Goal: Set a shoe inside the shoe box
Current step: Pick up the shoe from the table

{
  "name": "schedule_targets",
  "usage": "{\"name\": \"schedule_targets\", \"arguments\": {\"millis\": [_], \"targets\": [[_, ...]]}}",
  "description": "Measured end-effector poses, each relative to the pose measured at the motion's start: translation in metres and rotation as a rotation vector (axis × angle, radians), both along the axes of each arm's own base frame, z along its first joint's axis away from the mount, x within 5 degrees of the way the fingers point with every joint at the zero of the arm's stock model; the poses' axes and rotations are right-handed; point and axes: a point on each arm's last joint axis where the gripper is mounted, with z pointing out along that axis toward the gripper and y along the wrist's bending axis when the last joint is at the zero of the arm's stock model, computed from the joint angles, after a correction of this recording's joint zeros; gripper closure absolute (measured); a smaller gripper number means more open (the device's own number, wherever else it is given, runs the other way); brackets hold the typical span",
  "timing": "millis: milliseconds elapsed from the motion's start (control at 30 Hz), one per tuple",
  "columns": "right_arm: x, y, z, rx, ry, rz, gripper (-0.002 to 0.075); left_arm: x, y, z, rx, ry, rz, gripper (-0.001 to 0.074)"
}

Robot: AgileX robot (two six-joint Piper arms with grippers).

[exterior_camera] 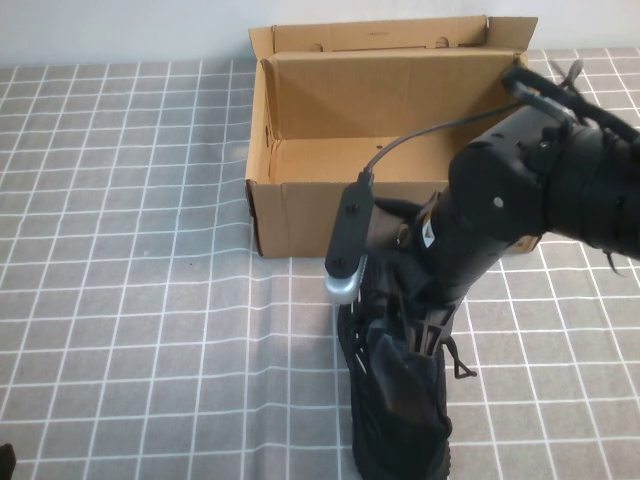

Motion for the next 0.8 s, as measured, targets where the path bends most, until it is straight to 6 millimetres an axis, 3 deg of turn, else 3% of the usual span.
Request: {"name": "schedule_targets", "arguments": {"millis": [300,600,800], "targets": [[0.0015,0.0019,-0.0067,-0.008,0.017,-0.002,0.0411,0.0000,0.0000,0.0000,0.000,0.000,0.000,0.0736],[-0.0005,0.0033,-0.0079,0.005,0.046,-0.018,0.0690,0.0000,0.0000,0.0000,0.000,0.000,0.000,0.0736],[-0.0055,0.0001,0.0007,0.031,0.078,-0.096,0.0722,0.0000,0.0000,0.0000,0.000,0.000,0.000,0.0736]]}}
